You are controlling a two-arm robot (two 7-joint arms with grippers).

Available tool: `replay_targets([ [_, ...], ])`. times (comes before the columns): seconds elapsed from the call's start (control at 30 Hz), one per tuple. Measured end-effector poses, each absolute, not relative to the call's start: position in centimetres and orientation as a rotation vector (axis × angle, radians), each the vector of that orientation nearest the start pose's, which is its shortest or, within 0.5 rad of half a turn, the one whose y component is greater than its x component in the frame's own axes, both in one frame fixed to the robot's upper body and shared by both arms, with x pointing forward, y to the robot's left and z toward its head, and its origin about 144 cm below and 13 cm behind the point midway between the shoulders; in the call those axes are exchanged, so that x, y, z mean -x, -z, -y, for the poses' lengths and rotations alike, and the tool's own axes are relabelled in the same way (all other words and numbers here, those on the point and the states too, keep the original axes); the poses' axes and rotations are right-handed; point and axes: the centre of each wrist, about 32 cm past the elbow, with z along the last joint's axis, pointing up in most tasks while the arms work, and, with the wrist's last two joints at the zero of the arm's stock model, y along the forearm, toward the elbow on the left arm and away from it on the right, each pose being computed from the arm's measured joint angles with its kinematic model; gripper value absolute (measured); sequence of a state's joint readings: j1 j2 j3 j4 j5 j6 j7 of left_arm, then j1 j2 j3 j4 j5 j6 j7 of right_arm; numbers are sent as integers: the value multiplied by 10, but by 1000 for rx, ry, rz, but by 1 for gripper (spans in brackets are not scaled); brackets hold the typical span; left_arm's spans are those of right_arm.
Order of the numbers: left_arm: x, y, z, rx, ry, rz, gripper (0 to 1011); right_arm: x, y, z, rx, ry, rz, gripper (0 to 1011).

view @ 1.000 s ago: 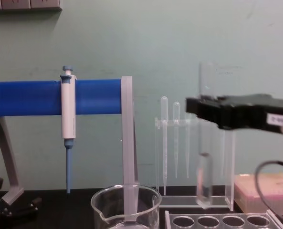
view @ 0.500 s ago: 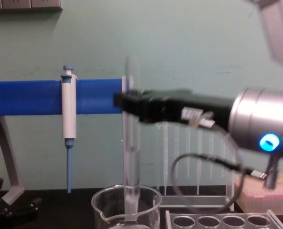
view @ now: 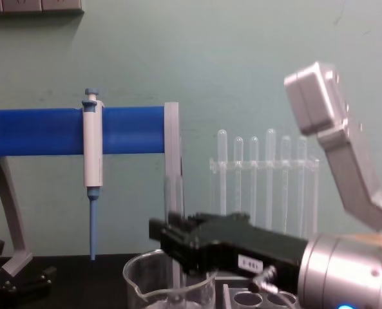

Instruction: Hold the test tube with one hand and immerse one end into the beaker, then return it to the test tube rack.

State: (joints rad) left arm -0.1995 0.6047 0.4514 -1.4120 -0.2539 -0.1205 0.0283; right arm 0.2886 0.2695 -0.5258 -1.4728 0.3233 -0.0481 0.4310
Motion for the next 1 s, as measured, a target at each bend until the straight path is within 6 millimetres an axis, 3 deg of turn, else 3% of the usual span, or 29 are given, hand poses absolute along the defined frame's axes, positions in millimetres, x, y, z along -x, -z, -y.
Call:
replay_targets([
  [0.2, -489, -1140, -310, -304, -1248, 285, 1000, -505, -1164, 159, -16, 662, 81, 227],
  [1.0, -489, -1140, -310, -304, -1248, 285, 1000, -505, -1164, 159, -16, 663, 82, 227],
])
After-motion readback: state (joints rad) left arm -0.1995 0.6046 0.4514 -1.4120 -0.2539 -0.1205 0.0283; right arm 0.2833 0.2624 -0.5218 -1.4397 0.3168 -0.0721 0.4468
